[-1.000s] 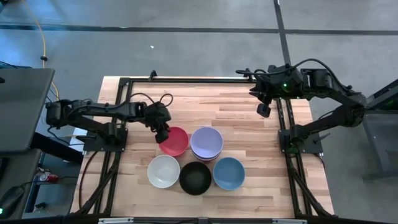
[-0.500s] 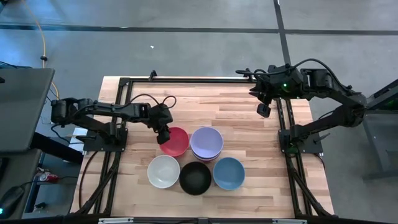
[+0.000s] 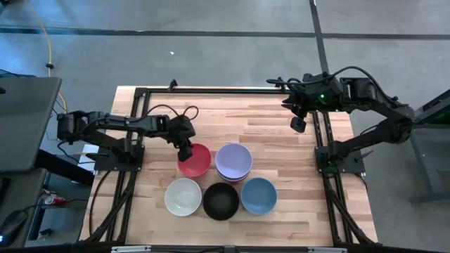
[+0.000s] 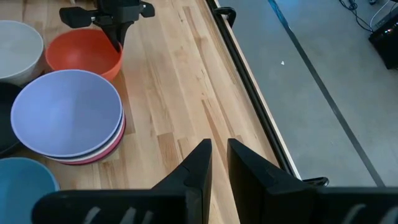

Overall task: Nest bowls inside each other
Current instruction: Stack the orange bowl on top of the purple bowl

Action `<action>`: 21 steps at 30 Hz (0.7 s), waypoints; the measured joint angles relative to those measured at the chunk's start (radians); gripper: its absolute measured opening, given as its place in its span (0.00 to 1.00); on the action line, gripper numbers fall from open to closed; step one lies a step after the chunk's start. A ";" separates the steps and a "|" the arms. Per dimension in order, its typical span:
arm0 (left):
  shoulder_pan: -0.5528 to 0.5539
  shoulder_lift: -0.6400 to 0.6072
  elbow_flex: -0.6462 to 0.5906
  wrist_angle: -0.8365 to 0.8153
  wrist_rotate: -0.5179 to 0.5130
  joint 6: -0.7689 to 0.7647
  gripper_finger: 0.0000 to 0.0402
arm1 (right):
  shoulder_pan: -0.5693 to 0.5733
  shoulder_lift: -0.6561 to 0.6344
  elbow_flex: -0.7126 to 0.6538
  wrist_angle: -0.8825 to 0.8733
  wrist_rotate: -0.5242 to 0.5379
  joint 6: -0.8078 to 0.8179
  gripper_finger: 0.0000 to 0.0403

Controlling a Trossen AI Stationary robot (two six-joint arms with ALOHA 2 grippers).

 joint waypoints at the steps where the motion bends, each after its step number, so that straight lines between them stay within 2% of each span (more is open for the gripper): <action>1: 0.009 -0.003 0.000 0.000 0.006 0.006 0.01 | 0.000 0.000 0.000 0.000 0.000 0.000 0.10; 5: 0.062 -0.019 0.032 -0.040 0.054 0.040 0.01 | 0.000 0.000 0.000 0.001 0.000 -0.005 0.10; 9: 0.122 -0.027 0.116 -0.153 0.064 0.085 0.00 | 0.000 0.000 0.000 0.005 0.000 -0.005 0.10; 14: 0.166 -0.030 0.273 -0.300 0.064 0.135 0.00 | 0.000 0.000 0.000 0.005 0.000 -0.005 0.10; 21: 0.149 -0.031 0.511 -0.389 0.066 0.165 0.00 | 0.000 0.000 0.000 0.008 0.000 -0.009 0.10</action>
